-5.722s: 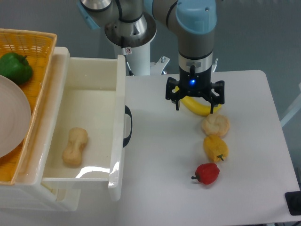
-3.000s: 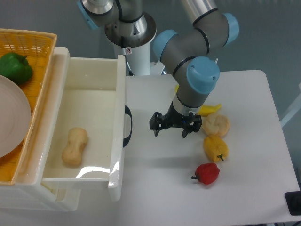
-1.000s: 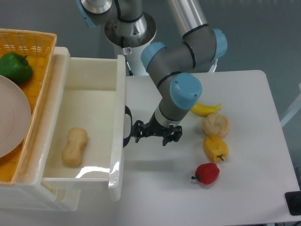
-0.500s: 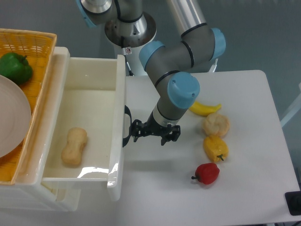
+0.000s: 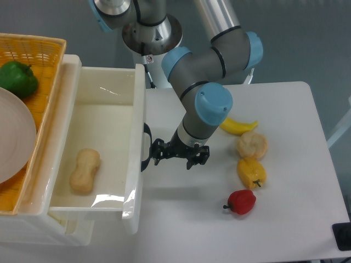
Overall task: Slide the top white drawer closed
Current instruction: 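Push the drawer front with the gripper into the cabinet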
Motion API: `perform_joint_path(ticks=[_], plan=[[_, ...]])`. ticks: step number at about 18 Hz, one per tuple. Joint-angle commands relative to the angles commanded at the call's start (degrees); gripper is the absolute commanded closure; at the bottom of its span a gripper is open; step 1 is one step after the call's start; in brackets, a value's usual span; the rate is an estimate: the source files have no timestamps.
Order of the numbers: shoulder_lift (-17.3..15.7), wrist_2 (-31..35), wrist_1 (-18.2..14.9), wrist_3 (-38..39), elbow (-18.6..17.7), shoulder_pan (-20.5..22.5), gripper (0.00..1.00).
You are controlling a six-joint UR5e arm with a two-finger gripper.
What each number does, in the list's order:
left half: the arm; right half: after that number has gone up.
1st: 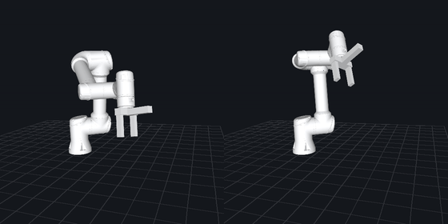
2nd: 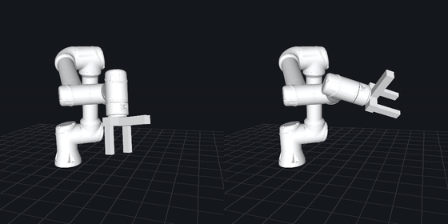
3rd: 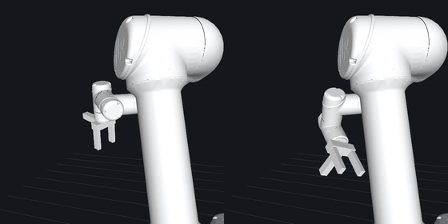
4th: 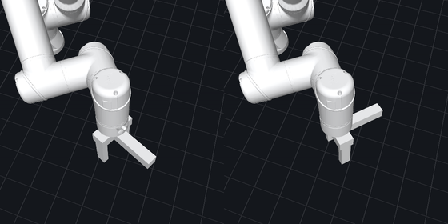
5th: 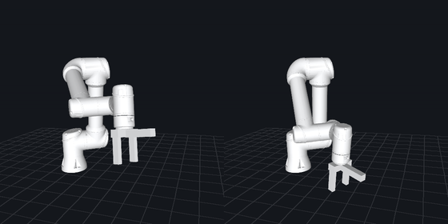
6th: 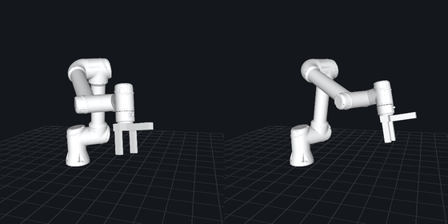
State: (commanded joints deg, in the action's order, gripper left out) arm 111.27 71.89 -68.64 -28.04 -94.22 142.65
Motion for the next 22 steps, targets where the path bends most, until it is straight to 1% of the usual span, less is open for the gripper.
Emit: perform_joint_path(ticks=[13, 22], plan=[[-0.9, -1.4, 0.0, 1.1, 0.2, -1.3, 0.0], [-0.8, -1.1, 0.0, 3.0, 0.7, -4.0, 0.0]])
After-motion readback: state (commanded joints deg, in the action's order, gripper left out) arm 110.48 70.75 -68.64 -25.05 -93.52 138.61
